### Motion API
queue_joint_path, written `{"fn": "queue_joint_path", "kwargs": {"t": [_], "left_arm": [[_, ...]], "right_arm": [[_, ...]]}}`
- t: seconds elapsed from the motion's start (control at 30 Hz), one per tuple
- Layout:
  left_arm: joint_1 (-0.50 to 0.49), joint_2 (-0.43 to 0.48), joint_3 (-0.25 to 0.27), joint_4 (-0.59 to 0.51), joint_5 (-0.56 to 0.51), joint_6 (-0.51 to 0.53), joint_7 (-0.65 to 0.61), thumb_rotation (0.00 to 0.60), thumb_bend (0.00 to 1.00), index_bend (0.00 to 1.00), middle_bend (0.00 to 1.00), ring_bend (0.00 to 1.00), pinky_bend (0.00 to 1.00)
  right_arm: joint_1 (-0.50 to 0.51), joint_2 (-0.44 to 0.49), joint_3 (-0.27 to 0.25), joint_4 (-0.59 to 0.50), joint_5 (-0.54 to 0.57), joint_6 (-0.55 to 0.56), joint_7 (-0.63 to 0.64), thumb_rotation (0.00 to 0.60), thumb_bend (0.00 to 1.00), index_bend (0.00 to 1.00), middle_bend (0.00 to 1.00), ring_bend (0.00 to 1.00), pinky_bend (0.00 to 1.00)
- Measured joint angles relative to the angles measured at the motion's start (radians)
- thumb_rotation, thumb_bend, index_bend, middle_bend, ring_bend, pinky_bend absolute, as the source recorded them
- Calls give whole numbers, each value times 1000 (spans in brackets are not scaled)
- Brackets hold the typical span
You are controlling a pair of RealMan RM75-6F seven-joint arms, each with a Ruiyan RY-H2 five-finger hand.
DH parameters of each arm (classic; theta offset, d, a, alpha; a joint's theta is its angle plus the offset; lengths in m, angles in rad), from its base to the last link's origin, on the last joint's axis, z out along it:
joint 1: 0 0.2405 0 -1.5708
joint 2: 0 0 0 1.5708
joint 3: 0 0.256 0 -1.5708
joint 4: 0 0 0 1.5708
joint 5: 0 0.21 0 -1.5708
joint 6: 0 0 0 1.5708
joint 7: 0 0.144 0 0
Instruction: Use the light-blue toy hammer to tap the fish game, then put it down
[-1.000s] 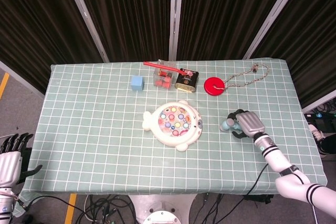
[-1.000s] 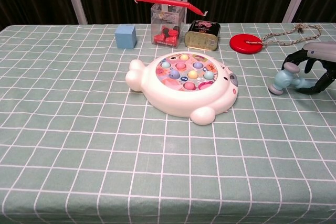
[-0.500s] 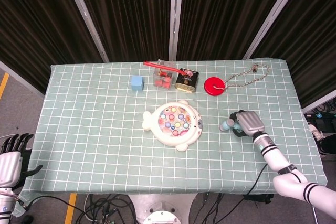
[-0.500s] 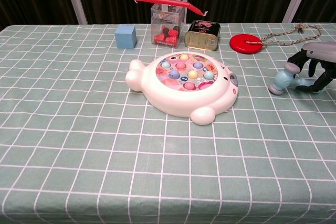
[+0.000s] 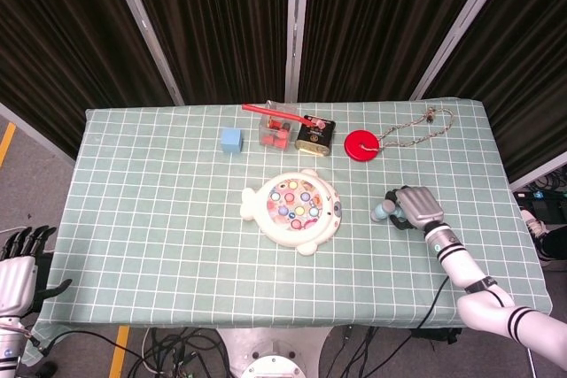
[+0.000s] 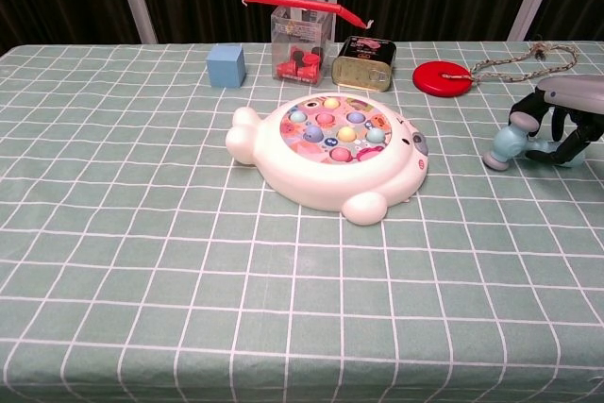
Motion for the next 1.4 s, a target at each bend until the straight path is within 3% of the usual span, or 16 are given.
{"fn": "queue_joint_path", "kwargs": {"t": [0.4, 0.7, 1.13, 1.4], "left_arm": [[2, -6, 1, 12, -1, -1, -11, 600, 100, 139, 107, 46, 77], [3, -3, 0, 7, 1, 3, -7, 600, 100, 139, 107, 46, 77], [-2, 11, -2, -13, 15, 12, 7, 600, 101, 139, 107, 46, 77], [-4, 16, -1, -25, 25, 19, 13, 600, 100, 139, 107, 46, 77]], "right_arm": [[3, -15, -4, 19, -16, 16, 12, 600, 463, 603, 525, 464, 569], [1, 27, -9, -5, -77, 61, 49, 600, 491, 662, 588, 554, 665], [21, 167, 18, -214, -164, 158, 30, 600, 492, 664, 607, 574, 692], [148, 178, 76, -315, -118, 41, -96, 600, 491, 671, 609, 575, 708]]}}
